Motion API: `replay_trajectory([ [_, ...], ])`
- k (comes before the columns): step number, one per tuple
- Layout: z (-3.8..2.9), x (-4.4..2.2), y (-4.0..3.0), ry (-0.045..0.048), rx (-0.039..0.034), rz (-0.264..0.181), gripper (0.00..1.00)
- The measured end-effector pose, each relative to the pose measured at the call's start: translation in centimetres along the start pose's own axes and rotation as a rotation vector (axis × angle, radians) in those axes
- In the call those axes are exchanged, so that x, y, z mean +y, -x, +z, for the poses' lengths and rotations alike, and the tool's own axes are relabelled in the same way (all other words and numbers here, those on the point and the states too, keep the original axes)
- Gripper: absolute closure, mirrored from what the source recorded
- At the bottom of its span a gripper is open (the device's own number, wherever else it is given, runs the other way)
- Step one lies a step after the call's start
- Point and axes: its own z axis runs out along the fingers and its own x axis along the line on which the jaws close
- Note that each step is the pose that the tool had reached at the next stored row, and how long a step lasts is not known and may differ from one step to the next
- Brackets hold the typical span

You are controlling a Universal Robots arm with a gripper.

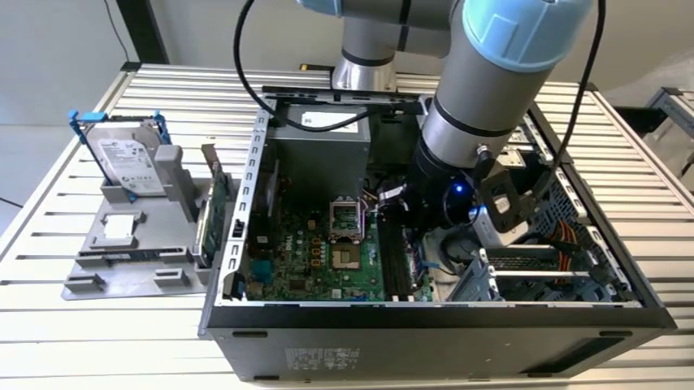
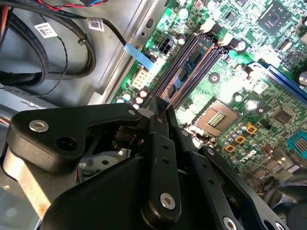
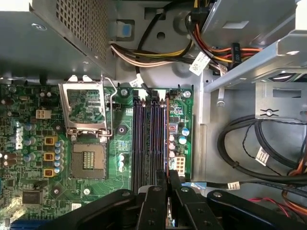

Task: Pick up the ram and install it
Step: 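Insert the ram into the slot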

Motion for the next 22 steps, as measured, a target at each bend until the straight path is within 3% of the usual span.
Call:
replay_trajectory([
  [8,1.19,-0.07,0.02,-0.0002,0.0000,0.000,1.00],
  [22,1.71,-0.10,-0.08,-0.0003,0.0003,-0.005,1.00],
])
